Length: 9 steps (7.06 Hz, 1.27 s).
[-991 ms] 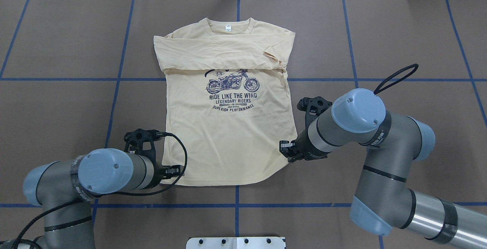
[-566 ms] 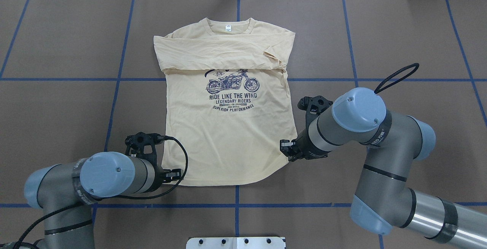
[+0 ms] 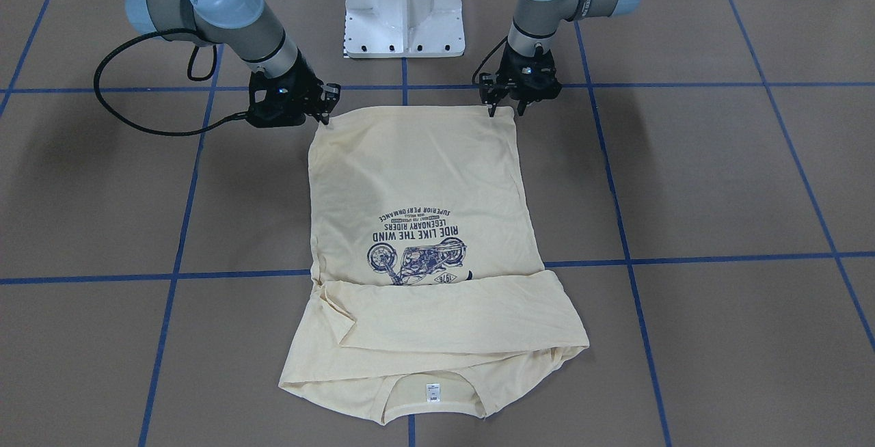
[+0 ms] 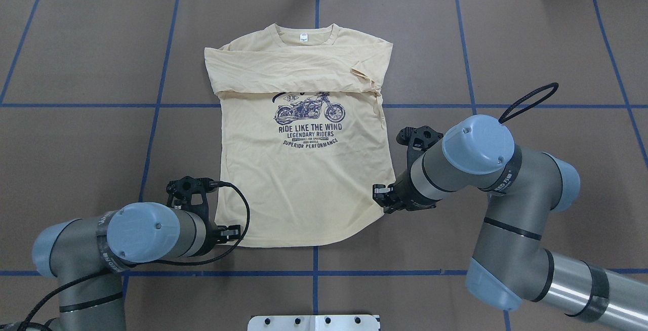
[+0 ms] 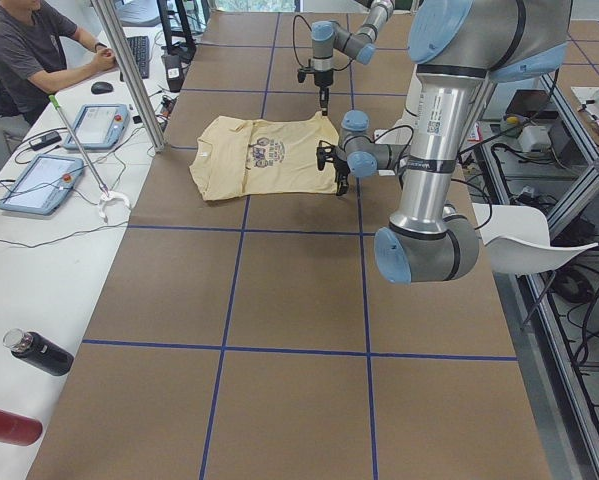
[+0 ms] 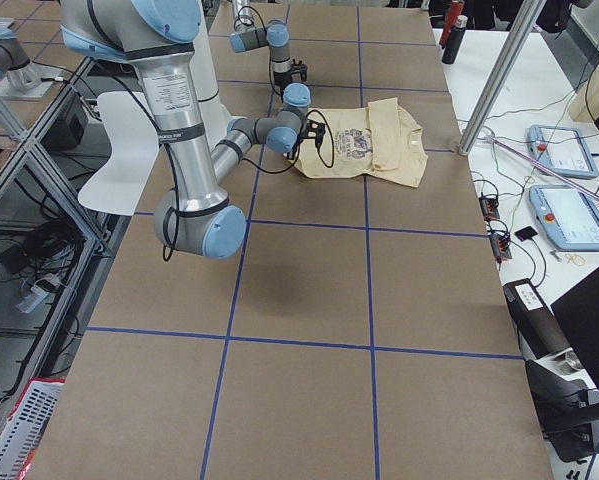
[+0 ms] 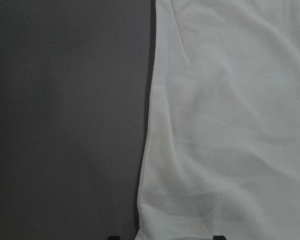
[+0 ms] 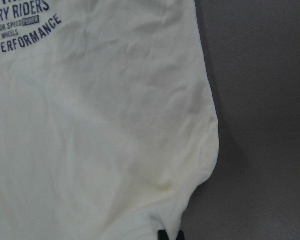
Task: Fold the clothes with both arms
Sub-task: 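Hold both grippers at the shirt's lower edges near the hem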
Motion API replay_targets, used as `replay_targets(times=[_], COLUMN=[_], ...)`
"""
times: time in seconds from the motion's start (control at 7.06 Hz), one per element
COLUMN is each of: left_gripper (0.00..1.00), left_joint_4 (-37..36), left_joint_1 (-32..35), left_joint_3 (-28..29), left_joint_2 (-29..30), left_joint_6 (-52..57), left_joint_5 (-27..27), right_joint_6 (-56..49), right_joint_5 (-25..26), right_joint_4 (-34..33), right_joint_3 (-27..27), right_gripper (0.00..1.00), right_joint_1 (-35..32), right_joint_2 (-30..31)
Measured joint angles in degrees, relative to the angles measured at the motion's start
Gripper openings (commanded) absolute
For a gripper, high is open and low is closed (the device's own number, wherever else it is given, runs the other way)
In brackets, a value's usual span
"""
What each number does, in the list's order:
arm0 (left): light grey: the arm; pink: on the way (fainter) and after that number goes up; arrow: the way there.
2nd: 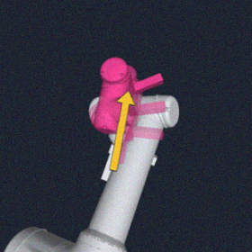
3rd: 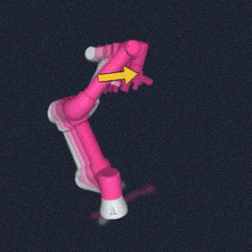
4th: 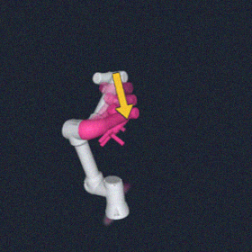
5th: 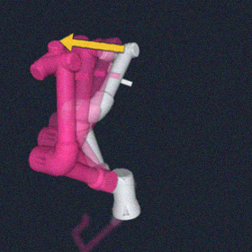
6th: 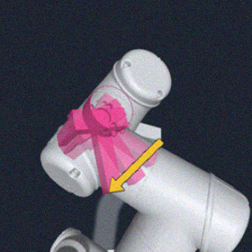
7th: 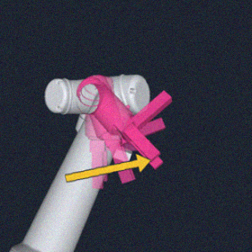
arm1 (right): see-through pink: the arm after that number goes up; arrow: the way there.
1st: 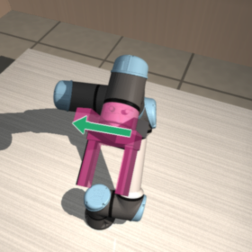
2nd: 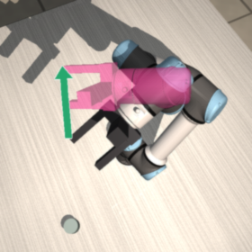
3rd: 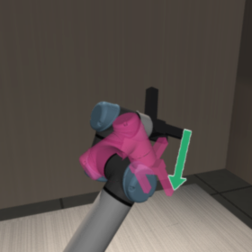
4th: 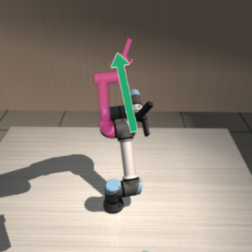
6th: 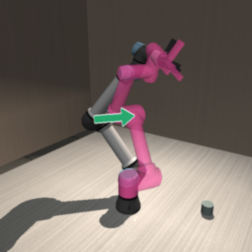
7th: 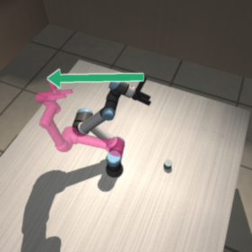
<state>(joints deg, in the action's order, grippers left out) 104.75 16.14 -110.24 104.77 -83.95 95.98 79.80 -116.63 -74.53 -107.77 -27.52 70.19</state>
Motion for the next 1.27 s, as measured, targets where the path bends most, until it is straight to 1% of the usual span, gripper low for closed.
replay_targets(times=[0.14,0.42,0.57,0.85,1.27], left_gripper=[0.35,0.06,0.0,0.0,0.0], left_joint_4=[-0.1,-0.15,-0.16,-0.49,-4.14], left_joint_1=[0.03,0.06,0.09,0.22,0.2], left_joint_3=[0.0,-0.19,-0.38,-1.51,-6.38], left_joint_2=[0.0,0.0,0.01,-0.01,0.03], left_joint_6=[0.01,0.01,0.01,0.03,0.39], left_joint_5=[0.0,0.0,0.05,0.28,1.18], right_joint_6=[0.0,-0.02,-0.06,-0.09,0.34], right_joint_5=[0.0,0.0,0.0,-0.12,-2.42], right_joint_4=[0.0,0.0,0.0,0.0,-0.09], right_joint_3=[0.0,0.02,0.02,0.01,-1.19], right_gripper=[0.0,0.0,0.0,0.0,0.0], right_joint_1=[-0.04,-0.13,-0.15,-0.25,-0.77], right_joint_2=[-0.03,-0.04,0.0,0.02,1.25])
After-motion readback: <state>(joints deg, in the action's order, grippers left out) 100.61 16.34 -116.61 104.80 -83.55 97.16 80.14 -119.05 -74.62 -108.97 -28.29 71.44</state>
